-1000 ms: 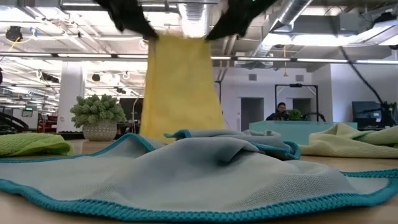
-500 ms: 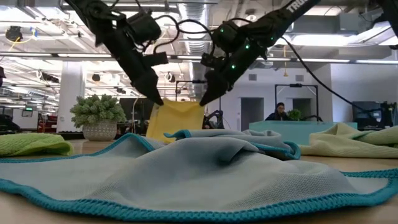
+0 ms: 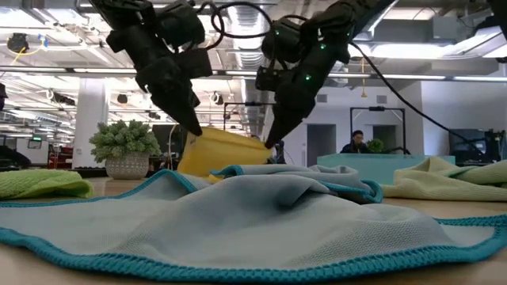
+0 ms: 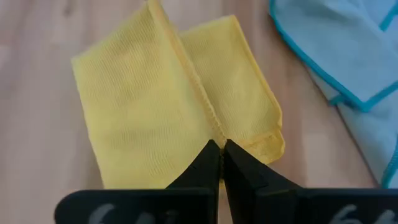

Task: Fold microfiber towels
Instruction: Fold the yellow microfiber cloth

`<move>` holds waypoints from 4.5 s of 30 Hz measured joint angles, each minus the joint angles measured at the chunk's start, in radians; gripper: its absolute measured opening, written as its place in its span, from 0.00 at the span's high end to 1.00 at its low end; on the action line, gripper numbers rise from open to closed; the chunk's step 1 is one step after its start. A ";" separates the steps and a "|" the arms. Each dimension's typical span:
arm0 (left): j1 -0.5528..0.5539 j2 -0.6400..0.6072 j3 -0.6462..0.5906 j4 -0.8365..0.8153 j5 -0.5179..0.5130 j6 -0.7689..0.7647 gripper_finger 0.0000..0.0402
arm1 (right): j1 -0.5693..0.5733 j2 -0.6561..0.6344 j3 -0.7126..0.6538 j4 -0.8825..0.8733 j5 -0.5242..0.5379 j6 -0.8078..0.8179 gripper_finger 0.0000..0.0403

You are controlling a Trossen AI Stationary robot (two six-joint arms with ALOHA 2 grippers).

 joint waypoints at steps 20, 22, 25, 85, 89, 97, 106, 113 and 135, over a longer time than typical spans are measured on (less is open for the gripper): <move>-0.183 0.078 0.042 0.056 -0.141 -0.119 1.00 | 0.149 -0.047 -0.058 -0.065 0.022 0.147 1.00; -0.205 0.073 0.042 0.052 -0.124 -0.131 1.00 | 0.171 -0.054 -0.060 -0.071 0.012 0.170 1.00; -0.228 0.080 0.034 0.048 -0.117 -0.138 1.00 | 0.206 -0.051 -0.066 -0.068 0.009 0.203 1.00; -0.072 0.213 -0.079 0.401 0.044 -0.145 0.97 | 0.232 -0.072 -0.207 0.106 0.010 0.290 0.74; -0.064 0.212 -0.075 0.396 0.045 -0.140 0.99 | 0.225 -0.136 -0.196 0.077 0.015 0.270 0.68; -0.031 0.199 -0.074 0.445 0.029 -0.095 1.00 | 0.194 -0.043 -0.236 0.223 -0.040 0.298 0.95; 0.018 0.211 -0.075 0.641 0.073 -0.062 1.00 | 0.209 -0.021 -0.291 0.350 -0.043 0.315 0.98; 0.052 0.357 -0.057 0.773 0.175 -0.068 1.00 | 0.190 0.020 -0.295 0.384 -0.042 0.305 0.99; 0.096 0.465 0.128 0.591 -0.107 0.043 1.00 | 0.188 -0.097 -0.294 0.314 0.041 0.268 1.00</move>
